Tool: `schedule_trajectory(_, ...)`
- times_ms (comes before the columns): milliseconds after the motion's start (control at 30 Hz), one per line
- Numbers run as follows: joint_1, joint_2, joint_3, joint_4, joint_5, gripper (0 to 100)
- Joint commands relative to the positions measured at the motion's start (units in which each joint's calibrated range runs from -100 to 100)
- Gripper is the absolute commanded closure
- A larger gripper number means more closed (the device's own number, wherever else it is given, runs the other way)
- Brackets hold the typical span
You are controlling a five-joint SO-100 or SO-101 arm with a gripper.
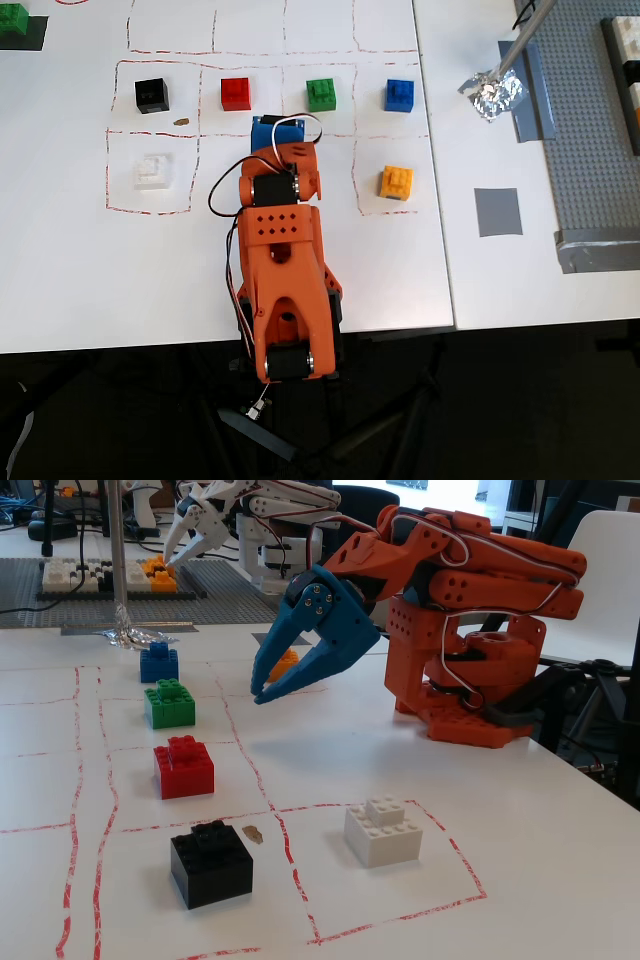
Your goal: Grab the block and put it in the grey marker
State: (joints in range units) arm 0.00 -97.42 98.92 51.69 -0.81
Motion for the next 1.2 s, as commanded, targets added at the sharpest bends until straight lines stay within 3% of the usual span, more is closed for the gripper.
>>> schedule_trajectory(0,-0.22,-2.15,0.90,-0.26,0.88,100)
schedule_trajectory(467,-4.28,3.37,-4.99,-0.26,1.95,100)
schedule_trajectory(867,-14.16,29.91,-35.27,12.15,-2.05,100)
schedule_trajectory(1167,-19.54,49.30,-53.68,13.94,-3.76,99)
